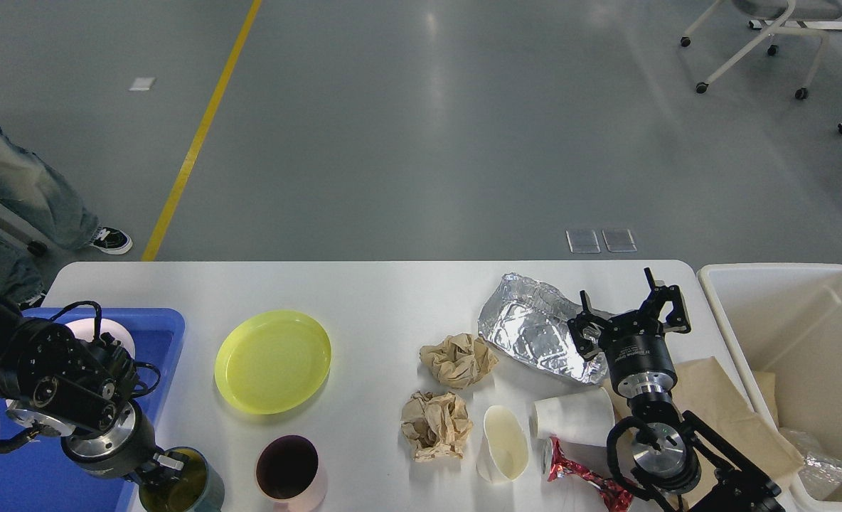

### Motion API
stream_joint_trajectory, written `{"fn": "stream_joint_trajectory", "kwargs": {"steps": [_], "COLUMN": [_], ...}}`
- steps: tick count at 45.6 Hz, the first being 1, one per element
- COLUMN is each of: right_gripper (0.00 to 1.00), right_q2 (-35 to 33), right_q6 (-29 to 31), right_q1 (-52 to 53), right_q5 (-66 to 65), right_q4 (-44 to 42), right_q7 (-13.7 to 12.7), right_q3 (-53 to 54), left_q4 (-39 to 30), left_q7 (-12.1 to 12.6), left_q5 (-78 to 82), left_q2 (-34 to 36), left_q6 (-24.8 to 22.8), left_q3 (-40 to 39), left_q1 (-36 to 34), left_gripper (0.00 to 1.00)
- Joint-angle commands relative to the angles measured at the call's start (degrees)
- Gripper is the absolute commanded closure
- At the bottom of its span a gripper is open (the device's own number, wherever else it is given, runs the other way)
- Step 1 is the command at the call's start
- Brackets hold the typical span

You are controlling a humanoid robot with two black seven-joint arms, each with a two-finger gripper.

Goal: Tidy desktop
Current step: 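Lift the olive-green cup and carry it over the blue tray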

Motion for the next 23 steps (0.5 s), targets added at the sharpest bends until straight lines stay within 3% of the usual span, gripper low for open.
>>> {"fn": "stream_joint_trajectory", "kwargs": {"steps": [1, 10, 23], "right_gripper": [0.00, 0.00, 0.00], "right_q2": [0.00, 0.00, 0.00], "right_q6": [0.00, 0.00, 0.00], "right_q1": [0.00, 0.00, 0.00], "right_q5": [0.00, 0.00, 0.00], "right_q4": [0.00, -0.09, -0.09], "right_q7": [0.01, 0.01, 0.01], "right_q3": [0.00, 0.00, 0.00], "left_q4": [-0.35, -2.11, -3.86], "left_q7": [-0.21, -0.74, -0.82], "left_q5": [-0.02, -0.11, -7.40], "left_q2": [0.81, 2.83, 3.01], "left_q6": [-2.21, -11.09, -30.60], "left_q3": [0.34, 2.37, 8.34], "left_q1": [-2.39, -11.79, -32.18], "left_gripper": [1.00, 1.00, 1.00]}}
